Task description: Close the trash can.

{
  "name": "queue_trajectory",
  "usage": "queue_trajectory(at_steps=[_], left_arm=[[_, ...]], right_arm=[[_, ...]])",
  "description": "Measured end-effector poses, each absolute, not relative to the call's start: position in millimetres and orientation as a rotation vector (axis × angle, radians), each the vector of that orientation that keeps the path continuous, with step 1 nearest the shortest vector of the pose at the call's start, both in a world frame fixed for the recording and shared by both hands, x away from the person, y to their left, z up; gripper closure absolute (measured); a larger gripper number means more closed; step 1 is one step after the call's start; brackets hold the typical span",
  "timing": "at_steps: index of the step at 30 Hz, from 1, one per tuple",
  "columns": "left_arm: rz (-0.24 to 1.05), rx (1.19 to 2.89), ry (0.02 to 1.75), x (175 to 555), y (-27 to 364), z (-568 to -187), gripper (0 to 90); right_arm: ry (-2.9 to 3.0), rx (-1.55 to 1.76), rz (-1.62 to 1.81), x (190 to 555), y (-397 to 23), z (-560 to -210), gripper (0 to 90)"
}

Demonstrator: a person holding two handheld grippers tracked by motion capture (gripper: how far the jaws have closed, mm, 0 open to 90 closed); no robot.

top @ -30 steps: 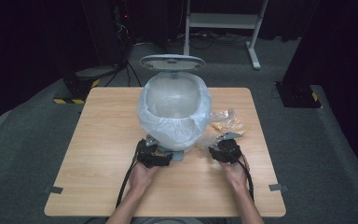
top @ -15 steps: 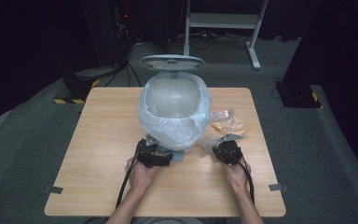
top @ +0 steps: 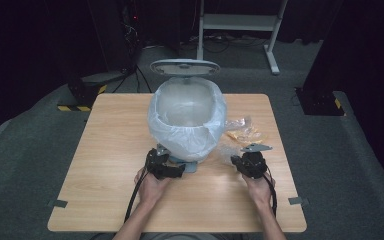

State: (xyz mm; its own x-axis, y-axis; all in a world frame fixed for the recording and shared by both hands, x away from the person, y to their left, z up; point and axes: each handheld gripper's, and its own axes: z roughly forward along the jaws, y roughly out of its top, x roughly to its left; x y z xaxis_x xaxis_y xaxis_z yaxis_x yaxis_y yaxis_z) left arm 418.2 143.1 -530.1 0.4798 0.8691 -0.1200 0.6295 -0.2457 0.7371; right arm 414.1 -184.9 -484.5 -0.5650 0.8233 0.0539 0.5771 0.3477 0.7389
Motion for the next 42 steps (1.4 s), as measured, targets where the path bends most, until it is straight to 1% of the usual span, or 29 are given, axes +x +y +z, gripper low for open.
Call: queue_trajectory(at_steps=[5,6,7,15,17,19,24,25,26,28,36,38,39,41,42], left_arm=[[0.416,1.977,1.234,418.5,143.5,-530.0,0.3],[0.391,1.974,1.241,418.1,142.7,-530.3,0.3],[0.419,1.977,1.233,418.6,143.5,-529.9,0.3],[0.401,1.976,1.240,418.2,142.9,-530.1,0.3],[0.414,1.976,1.238,418.4,143.3,-529.9,0.3],[0.401,1.976,1.240,418.2,143.0,-530.1,0.3],[0.420,1.977,1.235,418.4,143.3,-529.9,0.3],[0.404,1.976,1.240,418.1,142.9,-530.0,0.3],[0.420,1.977,1.234,418.5,143.3,-529.9,0.3],[0.396,1.975,1.241,418.0,142.7,-530.2,0.2],[0.417,1.977,1.234,418.8,143.4,-529.9,0.1],[0.397,1.976,1.238,418.6,142.9,-530.1,0.2],[0.417,1.977,1.233,419.0,143.3,-529.9,0.2],[0.393,1.975,1.239,418.5,142.7,-530.2,0.1],[0.403,1.978,1.238,418.6,143.1,-530.0,0.2]], right_arm=[[2.283,1.239,1.091,408.1,-189.0,-473.5,83.1],[2.280,1.237,1.098,407.2,-190.1,-471.9,83.1],[2.279,1.235,1.100,406.3,-191.2,-470.4,83.1],[2.269,1.221,1.144,399.7,-198.3,-454.3,83.3],[2.259,1.218,1.154,397.8,-199.9,-448.2,83.3],[2.255,1.217,1.163,396.8,-201.7,-443.6,83.3],[2.247,1.218,1.190,394.9,-205.9,-432.3,83.3],[2.246,1.215,1.195,394.3,-206.7,-430.0,83.3],[2.244,1.216,1.199,393.7,-207.5,-428.0,83.3],[2.238,1.211,1.210,392.8,-210.0,-422.8,83.4],[2.231,1.187,1.232,391.0,-213.6,-409.8,83.8],[2.223,1.179,1.245,390.8,-215.4,-404.7,83.8],[2.219,1.177,1.251,390.7,-216.4,-402.5,83.8],[2.215,1.175,1.263,390.8,-217.9,-399.0,83.8],[2.214,1.179,1.269,390.6,-218.3,-397.0,83.8]])
